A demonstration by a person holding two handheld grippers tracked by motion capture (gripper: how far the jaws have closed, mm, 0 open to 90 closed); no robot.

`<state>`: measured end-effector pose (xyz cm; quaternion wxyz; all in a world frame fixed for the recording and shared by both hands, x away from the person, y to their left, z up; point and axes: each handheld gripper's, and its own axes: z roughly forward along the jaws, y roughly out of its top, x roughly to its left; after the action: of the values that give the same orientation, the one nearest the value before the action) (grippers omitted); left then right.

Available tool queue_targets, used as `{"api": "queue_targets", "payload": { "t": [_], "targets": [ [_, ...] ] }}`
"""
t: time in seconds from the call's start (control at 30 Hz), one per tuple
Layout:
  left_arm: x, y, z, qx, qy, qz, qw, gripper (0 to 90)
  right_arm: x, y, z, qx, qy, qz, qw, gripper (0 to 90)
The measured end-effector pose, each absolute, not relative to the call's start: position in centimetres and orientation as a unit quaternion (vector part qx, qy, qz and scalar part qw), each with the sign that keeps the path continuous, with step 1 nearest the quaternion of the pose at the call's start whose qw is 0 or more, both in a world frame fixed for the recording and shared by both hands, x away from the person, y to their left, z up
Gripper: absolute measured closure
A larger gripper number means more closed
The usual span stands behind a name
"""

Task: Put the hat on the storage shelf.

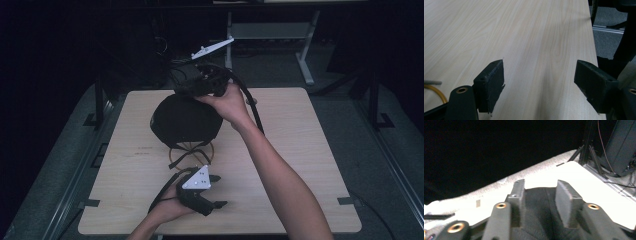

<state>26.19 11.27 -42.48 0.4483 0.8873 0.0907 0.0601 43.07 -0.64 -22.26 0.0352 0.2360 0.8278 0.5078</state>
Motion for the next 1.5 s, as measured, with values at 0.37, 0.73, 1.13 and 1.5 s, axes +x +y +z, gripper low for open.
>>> {"api": "queue_targets", "payload": {
  "t": [0.37,0.73,1.13,1.5],
  "targets": [
    [26.5,11.6,-42.4,0.886,0.095,0.065,0.448,23.5,43.2,-3.0,-23.4,0.240,0.826,0.509,0.026,45.4],
    [26.4,11.5,-42.6,0.885,0.102,0.066,0.449,23.5,42.8,-6.1,-23.8,0.255,0.822,0.509,0.030,35.7],
    [26.5,11.8,-42.6,0.883,0.113,0.069,0.450,23.2,42.5,-9.3,-24.6,0.278,0.817,0.503,0.036,28.7],
    [26.6,11.8,-42.6,0.886,0.110,0.075,0.445,22.8,42.1,-11.8,-24.9,0.295,0.812,0.500,0.048,26.1]
  ]
}}
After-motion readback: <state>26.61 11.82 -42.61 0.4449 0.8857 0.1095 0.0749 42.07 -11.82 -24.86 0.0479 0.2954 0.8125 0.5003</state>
